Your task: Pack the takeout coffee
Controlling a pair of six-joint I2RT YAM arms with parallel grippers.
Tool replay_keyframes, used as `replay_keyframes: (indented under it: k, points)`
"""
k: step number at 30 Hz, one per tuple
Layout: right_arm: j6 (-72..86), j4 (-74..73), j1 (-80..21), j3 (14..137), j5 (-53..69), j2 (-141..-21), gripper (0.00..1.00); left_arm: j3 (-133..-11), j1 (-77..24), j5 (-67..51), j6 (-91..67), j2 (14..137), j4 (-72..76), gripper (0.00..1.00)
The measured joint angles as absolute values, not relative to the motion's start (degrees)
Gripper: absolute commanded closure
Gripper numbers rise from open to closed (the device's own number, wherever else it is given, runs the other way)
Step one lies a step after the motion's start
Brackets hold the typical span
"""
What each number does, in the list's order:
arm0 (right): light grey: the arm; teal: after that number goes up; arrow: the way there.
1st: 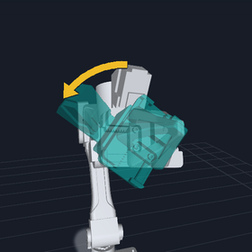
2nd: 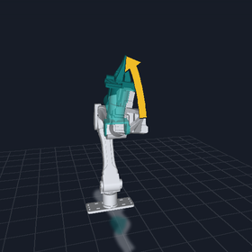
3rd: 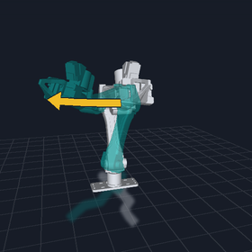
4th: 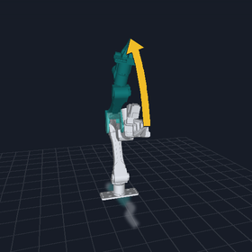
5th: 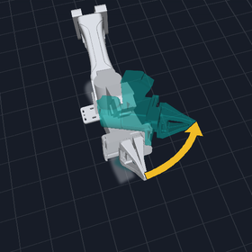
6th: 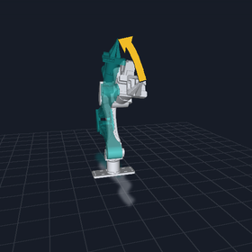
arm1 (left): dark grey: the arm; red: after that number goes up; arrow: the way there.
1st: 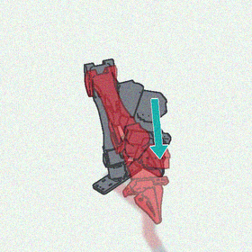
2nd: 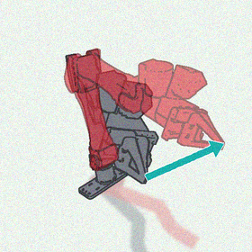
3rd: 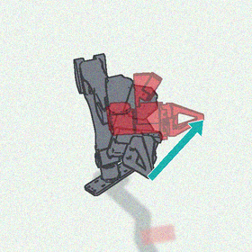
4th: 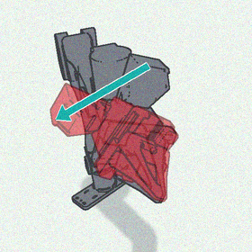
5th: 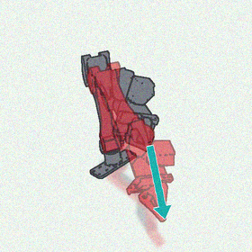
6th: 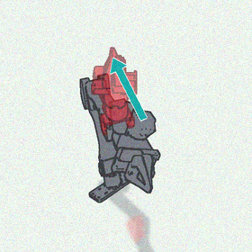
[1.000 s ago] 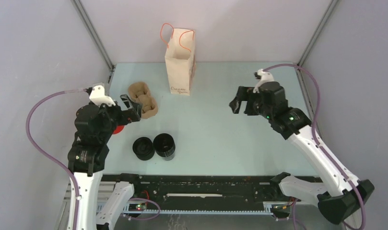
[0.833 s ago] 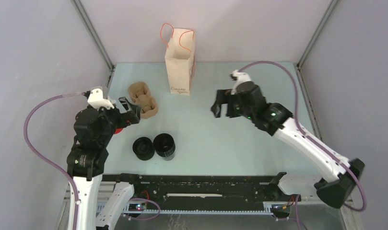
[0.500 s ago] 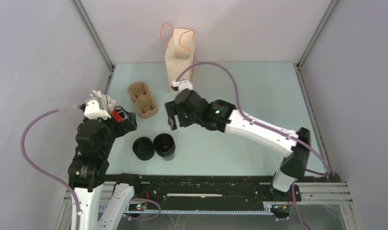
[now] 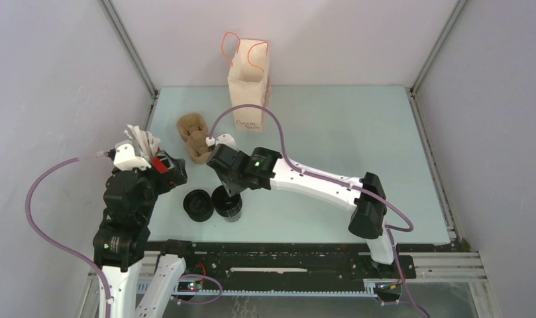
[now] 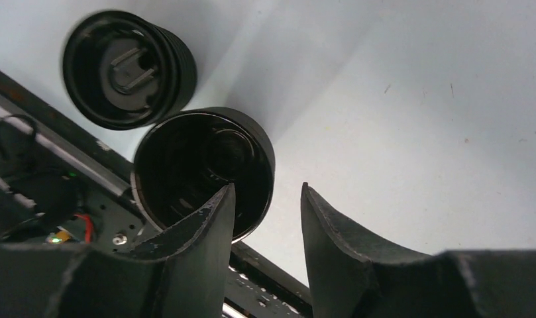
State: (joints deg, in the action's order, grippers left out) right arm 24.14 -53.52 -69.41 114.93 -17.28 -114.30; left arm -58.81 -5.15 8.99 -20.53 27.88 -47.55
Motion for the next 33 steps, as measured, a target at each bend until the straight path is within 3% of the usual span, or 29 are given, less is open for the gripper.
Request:
replay_keyframes:
  k: [12,19,28,33]
  points:
    - [23.2,-56.4,-70.2,116.0,-18.8,-119.3,0.57,-57.8,-5.1,8.9,-20.6,27.8,-47.8,0.0]
    - [22.7,-57.7,-71.2,118.4,-20.6,-120.3,0.69,-57.7,-5.1,8.8,-20.6,27.8,-47.8,0.0]
    - [22.4,-58.6,-71.5,119.9,-21.7,-121.5,0.73,-56.8,-5.1,8.4,-20.6,27.8,-47.7,0.0]
    - [22.2,-59.0,-71.5,120.6,-22.0,-122.4,0.83,-56.6,-5.1,8.3,-20.5,27.8,-47.7,0.0]
